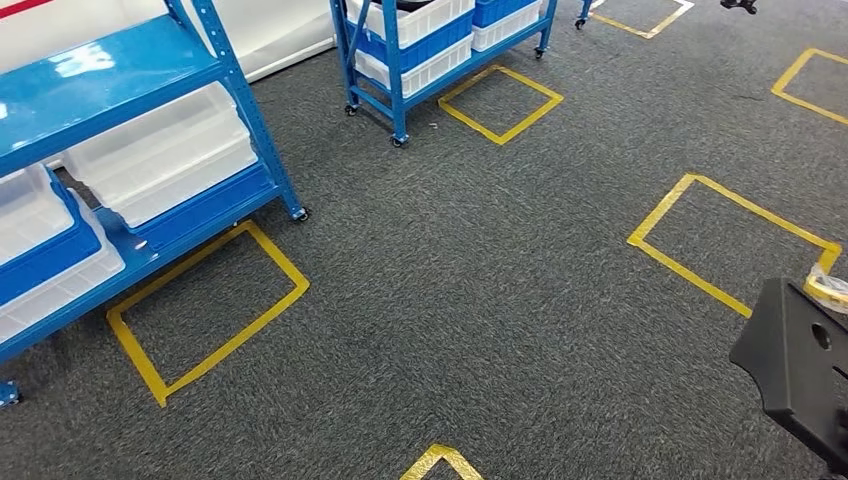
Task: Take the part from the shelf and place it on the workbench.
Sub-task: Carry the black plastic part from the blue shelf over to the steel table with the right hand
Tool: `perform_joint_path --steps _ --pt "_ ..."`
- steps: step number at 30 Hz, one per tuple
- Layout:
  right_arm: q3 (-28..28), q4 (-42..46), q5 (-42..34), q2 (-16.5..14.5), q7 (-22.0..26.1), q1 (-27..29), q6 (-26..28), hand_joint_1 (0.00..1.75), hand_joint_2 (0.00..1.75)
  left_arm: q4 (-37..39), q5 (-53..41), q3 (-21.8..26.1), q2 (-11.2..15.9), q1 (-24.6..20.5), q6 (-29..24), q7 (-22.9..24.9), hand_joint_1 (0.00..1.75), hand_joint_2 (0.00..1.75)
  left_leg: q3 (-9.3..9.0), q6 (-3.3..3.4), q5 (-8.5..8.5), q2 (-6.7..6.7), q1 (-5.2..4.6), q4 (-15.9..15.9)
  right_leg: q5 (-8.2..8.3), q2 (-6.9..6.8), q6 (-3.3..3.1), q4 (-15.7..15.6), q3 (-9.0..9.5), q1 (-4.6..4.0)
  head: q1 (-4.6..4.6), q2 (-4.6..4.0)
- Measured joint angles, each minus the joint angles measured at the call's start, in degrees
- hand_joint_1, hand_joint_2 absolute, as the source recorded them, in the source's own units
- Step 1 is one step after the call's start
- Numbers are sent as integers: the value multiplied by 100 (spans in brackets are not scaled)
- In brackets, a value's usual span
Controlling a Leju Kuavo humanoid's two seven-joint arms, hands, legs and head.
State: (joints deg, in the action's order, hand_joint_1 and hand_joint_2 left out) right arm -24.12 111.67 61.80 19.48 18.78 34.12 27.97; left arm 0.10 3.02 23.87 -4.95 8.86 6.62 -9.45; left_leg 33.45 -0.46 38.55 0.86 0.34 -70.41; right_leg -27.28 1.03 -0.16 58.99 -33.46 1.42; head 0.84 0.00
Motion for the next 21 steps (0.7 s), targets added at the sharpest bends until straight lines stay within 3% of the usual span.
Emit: perform_joint_path --steps 1,2,4,6,7,8,10,12,14,16,17,18,20,21 --pt "-129 75 -11 -125 107 33 -65 175 175 1 64 -28 -31 3 -24 -3 0 175 109 10 71 -24 -1 -254 8 73 -13 4 -14 -20 -1 0" --pt "-259 138 -19 -258 237 55 -149 175 175 2 138 -60 -65 4 -47 -7 0 175 129 30 24 -36 -4 -311 14 153 -21 9 -23 -40 -1 0" --pt "-549 247 -27 -561 626 40 -364 175 175 3 294 -151 -111 9 -61 -15 0 175 -140 110 -367 -143 -24 227 21 317 -26 23 -23 -71 -1 0" --pt "-826 314 19 -834 1049 -74 -528 175 175 5 390 -297 -114 20 0 -9 0 175 -476 237 -682 -462 -43 954 38 477 -11 42 -33 -78 -8 0" --pt "-920 322 83 -913 1158 -166 -553 175 175 6 393 -394 -84 25 70 6 0 175 -561 281 -737 -579 -57 1164 58 560 15 50 -56 -66 -4 0" --pt "-968 309 176 -930 1141 -268 -527 175 175 8 367 -509 -38 24 169 31 0 175 -581 312 -729 -620 -64 1243 85 640 52 49 -85 -45 -2 0" --pt "-883 154 389 -756 689 -552 -354 175 175 8 309 -806 130 5 422 102 0 175 -598 330 -783 -463 -66 1344 152 763 132 29 -140 -16 7 0" --pt "-599 -133 532 -415 36 -886 -120 175 175 9 322 -1104 290 -14 608 154 0 175 -636 374 -880 -264 -43 1471 58 487 173 171 -233 -37 -4 0" --pt "-274 -365 579 -126 -332 -1112 32 175 175 9 343 -1305 393 -12 659 168 0 175 -641 404 -929 -85 -39 1530 -291 66 212 717 -470 -41 -15 0" --pt "31 -536 609 93 -483 -1253 104 175 175 9 247 -1485 485 -7 696 175 0 175 -614 401 -931 72 -48 1524 -566 -62 277 1338 -708 10 -16 0" --pt "209 -662 645 197 -550 -1407 118 175 175 9 160 -1601 543 -11 741 186 0 175 -608 387 -925 156 -51 1516 -562 -79 307 1435 -721 38 -17 0" --pt "412 -822 698 299 -611 -1642 114 175 175 9 73 -1733 597 -22 801 203 0 175 -609 366 -915 247 -49 1503 -453 -100 332 1312 -629 62 -17 0" --pt "899 -1250 847 454 -693 -2326 70 175 175 9 -43 -2027 731 -78 945 244 0 175 -616 297 -879 434 -37 1459 -132 -237 349 600 -224 80 -19 0" --pt "1191 -1522 925 496 -725 -2728 47 175 175 9 -79 -2171 796 -124 1020 264 0 175 -610 254 -853 525 -42 1424 -21 -309 323 277 -58 66 -16 0"
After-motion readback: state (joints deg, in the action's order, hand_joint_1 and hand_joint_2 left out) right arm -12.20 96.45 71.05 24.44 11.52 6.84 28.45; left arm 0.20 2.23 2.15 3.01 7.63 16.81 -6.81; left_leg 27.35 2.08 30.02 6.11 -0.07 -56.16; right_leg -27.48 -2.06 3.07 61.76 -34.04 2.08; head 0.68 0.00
